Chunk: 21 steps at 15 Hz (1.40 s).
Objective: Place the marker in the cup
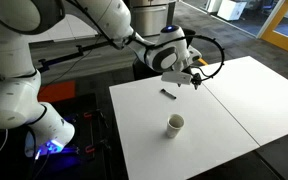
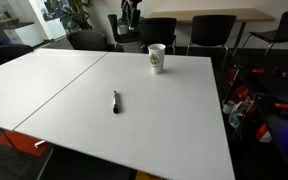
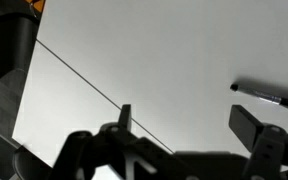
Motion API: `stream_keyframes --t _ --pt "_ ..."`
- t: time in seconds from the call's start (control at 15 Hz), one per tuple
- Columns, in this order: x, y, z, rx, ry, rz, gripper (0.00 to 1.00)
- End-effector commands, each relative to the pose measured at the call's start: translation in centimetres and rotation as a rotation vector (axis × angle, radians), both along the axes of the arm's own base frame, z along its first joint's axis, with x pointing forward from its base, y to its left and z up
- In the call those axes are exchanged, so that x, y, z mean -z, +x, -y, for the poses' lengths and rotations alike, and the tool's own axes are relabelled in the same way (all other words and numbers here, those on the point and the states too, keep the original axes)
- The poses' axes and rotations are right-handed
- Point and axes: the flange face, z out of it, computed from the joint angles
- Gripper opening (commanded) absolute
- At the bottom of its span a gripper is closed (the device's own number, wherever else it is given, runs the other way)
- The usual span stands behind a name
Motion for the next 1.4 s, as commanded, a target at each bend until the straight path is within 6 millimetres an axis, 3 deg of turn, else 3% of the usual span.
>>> stream_keyframes --t 0.0,0.87,1.33 --pt "-0.1 0.0 -0.1 0.001 -0.001 0.0 1.0" --pt "-0.1 0.0 -0.1 0.001 -0.001 0.001 1.0" --pt "0.5 1.9 -3.9 0.097 0.12 0.139 1.0"
